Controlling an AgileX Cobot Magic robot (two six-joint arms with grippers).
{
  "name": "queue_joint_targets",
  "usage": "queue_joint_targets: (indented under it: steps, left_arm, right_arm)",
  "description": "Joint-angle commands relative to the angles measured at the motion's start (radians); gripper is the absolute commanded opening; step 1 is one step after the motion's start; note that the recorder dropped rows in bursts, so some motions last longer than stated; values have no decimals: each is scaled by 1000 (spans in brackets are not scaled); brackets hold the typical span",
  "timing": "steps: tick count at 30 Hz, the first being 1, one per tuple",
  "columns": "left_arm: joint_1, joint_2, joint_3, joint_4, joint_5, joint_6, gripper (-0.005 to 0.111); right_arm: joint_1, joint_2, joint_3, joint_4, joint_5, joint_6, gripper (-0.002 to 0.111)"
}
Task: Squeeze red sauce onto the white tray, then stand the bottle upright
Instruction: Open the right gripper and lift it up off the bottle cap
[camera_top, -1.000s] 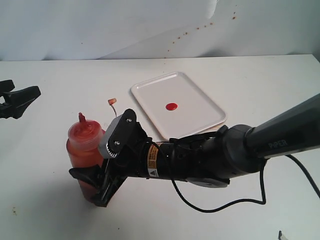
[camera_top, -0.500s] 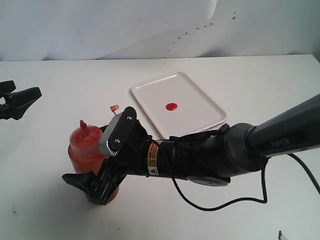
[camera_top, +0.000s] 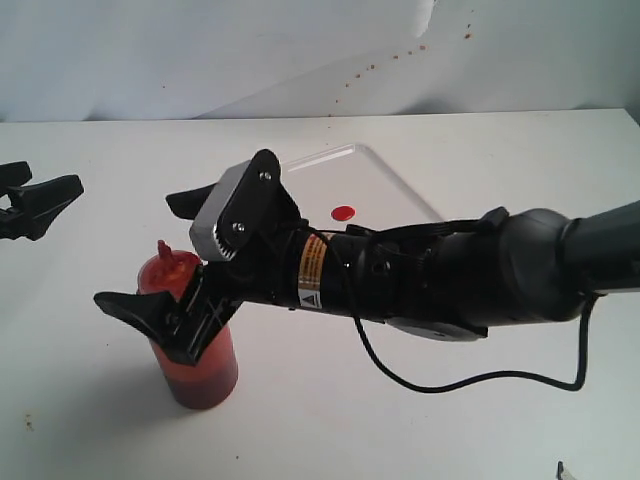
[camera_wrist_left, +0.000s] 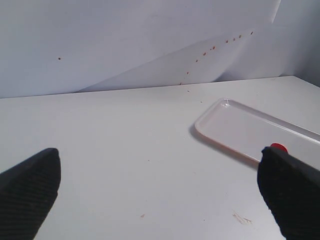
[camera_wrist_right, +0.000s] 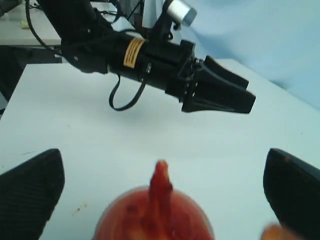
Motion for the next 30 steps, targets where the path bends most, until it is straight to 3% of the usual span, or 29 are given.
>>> queue_joint_targets:
  steps: [1, 10, 14, 18, 20, 23, 30]
  left_arm:
    - [-1, -10, 1, 1, -9, -11, 104]
    - [-1, -10, 1, 1, -9, -14, 104]
    - [-1, -10, 1, 1, -9, -32, 104]
    - [-1, -10, 1, 1, -9, -32, 104]
    - [-1, -10, 1, 11, -9, -49, 104]
    - [-1, -10, 1, 25, -9, -119, 104]
    - [-1, -59, 1, 64, -9, -330, 104]
  right_arm:
    - [-1, -61, -1, 1, -12, 6, 105]
    - [-1, -205, -1, 14, 1, -5, 105]
    - [-1, -328, -1, 76, 136, -73, 97]
    - [-1, -484, -1, 247, 469, -272, 63]
    - [-3, -572, -1, 337, 636, -412, 38]
    - [-30, -686, -1, 381, 781, -468, 4]
    - [-239, -871, 62, 509, 796, -424, 0]
